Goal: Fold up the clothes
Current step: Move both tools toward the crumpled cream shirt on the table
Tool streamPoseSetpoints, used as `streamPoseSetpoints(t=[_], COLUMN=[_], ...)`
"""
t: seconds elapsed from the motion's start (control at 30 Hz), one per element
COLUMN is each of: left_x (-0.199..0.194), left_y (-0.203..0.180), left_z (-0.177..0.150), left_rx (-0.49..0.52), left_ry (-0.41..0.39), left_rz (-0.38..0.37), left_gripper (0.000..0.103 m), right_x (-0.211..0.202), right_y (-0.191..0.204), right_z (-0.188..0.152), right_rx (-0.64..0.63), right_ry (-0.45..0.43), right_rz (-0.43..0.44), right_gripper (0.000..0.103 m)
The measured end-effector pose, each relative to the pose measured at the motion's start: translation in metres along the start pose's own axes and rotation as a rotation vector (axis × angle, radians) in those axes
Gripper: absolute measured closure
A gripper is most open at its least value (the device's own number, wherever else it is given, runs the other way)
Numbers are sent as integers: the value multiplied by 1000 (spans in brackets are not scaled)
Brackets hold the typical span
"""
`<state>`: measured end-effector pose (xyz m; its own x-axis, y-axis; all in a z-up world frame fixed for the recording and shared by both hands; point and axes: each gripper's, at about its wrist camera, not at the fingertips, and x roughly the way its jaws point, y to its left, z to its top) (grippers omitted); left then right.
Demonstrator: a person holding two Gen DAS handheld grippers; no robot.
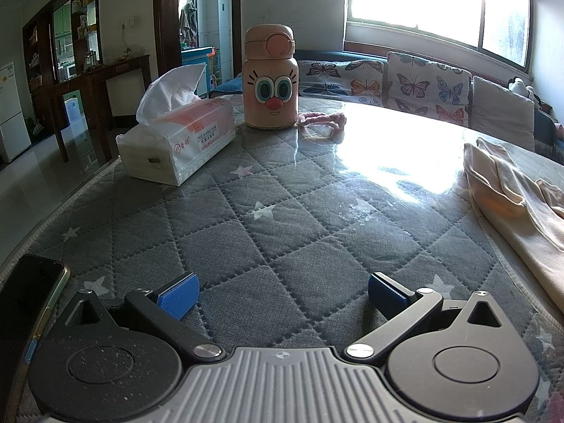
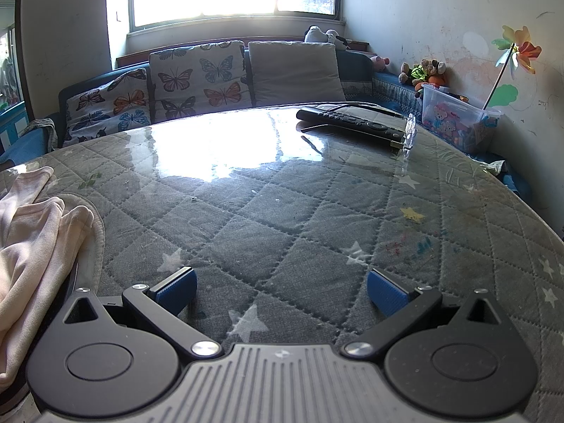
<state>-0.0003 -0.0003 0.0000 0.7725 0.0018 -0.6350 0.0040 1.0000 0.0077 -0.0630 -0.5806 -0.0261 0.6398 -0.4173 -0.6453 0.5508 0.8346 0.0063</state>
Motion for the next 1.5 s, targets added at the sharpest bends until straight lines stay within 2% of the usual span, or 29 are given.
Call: streamPoseSetpoints(t=[0.37, 0.67, 1.1, 1.5], left_x=[-4, -24, -59, -85], left_y=[-8, -32, -67, -93], left_z=[-4, -17, -42, -58], left_rx=[1, 8, 50, 97], left_ry=[4, 5, 30, 50], left_rz=[21, 32, -32, -94], left_gripper=[0, 0, 0, 0], right_x=[-3, -29, -88, -137], right_y=[0, 8, 27, 57], right_z=[0, -23, -67, -103], right_rx=[-6, -67, -151, -269], right_ry=[0, 3, 26, 5], right_rz=[12, 66, 150, 226], right_gripper=[0, 0, 0, 0])
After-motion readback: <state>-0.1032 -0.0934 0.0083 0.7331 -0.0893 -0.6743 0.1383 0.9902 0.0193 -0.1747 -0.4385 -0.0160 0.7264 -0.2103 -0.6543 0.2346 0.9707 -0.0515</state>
